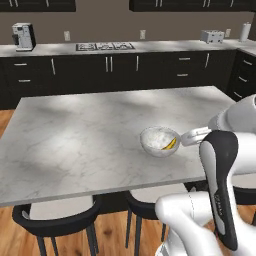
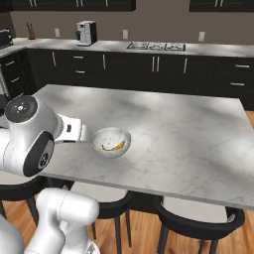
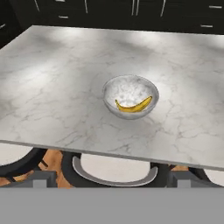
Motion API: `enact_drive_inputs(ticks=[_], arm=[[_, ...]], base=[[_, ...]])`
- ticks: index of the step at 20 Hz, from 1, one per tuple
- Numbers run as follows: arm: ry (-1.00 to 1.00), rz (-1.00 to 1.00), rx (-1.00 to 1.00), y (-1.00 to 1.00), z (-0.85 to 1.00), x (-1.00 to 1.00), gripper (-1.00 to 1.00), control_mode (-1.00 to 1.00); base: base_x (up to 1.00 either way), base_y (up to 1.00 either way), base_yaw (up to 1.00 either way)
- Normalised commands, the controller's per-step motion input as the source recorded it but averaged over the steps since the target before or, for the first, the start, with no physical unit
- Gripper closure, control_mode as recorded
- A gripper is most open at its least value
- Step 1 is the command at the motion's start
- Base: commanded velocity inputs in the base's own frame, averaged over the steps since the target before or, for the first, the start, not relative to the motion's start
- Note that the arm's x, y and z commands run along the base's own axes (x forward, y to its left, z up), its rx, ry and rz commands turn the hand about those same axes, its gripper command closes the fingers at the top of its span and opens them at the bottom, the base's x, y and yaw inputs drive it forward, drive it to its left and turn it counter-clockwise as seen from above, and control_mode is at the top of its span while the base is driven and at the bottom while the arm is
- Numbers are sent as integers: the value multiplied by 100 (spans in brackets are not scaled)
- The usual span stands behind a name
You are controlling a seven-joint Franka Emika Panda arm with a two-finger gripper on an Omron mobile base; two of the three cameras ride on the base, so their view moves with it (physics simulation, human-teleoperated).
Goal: Retrieve the banana and tangerine from the fridge and place them into the bowl on the dining table.
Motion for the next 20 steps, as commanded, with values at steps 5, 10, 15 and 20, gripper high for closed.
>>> enact_drive_inputs(ticks=[5,10,15,20], arm=[[-1,7,0,0,0,-8,-100,-100],[0,5,0,0,0,0,-100,100],[0,0,0,0,0,0,-100,100],[0,0,0,0,0,0,-100,100]], base=[[0,0,0],[-3,7,9],[-19,29,23],[-13,84,47]])
